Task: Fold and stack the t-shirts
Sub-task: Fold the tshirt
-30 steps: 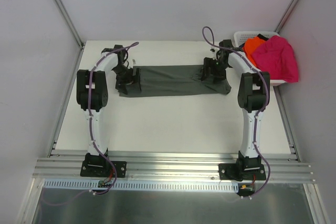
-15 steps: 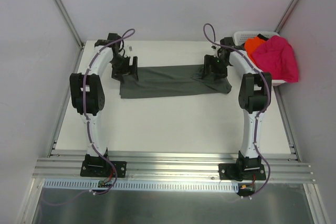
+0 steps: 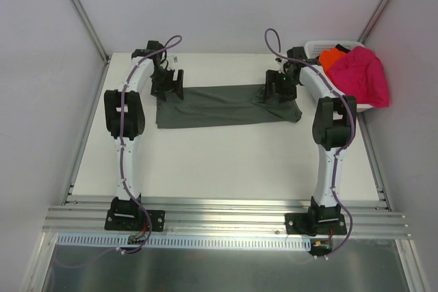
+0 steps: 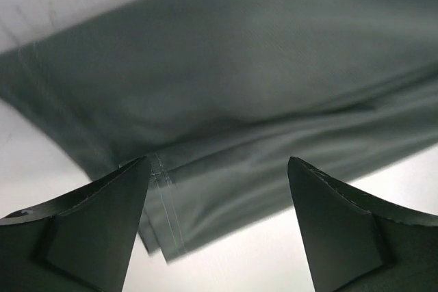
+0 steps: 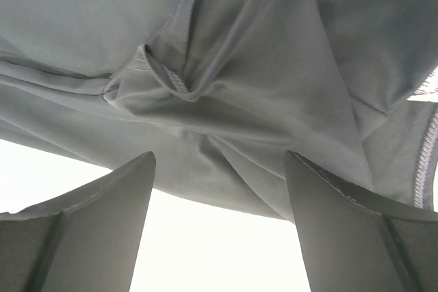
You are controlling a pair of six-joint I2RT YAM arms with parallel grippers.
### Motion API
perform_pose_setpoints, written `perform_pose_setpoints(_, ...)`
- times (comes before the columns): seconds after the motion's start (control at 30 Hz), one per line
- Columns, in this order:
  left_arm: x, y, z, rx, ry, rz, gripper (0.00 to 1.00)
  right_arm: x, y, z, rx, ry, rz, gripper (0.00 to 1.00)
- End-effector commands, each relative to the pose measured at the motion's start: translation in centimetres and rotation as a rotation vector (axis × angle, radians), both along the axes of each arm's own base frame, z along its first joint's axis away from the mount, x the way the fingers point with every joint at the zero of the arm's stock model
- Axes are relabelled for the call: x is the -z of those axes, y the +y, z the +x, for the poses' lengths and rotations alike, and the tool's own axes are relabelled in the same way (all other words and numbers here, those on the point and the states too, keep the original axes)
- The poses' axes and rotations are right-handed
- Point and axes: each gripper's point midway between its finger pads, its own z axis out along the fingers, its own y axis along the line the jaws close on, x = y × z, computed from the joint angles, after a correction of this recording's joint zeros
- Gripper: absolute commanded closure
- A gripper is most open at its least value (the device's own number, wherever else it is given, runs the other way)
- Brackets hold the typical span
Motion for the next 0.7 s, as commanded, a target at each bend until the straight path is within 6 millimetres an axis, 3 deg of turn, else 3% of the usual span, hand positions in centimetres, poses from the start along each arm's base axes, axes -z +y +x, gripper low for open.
perform_pose_setpoints(0.0,0.4,-0.4,1.4,0.032,-0.028,0.020,0.17,-0.9,0.9,-0.2,-0.027,-0.023,0.001,0.20)
perform_pose_setpoints(0.17,1.1,-0.4,1.6,0.027,-0.023,0.017,0.17,0.1,0.8,-0.3,-0.030,-0.007,-0.019,0.19)
perform_pose_setpoints(0.3,1.7,-0.3,0.2,0.019,0.022,0.020,0.17,0.8,0.5,0.2,-0.022,-0.002,-0.028,0.18)
perform_pose_setpoints(0.67,0.9,-0.1,-4.3,0.017,0.105,0.011,0.18,2.7,0.9,2.2,-0.005,0.008,-0.012,0.17)
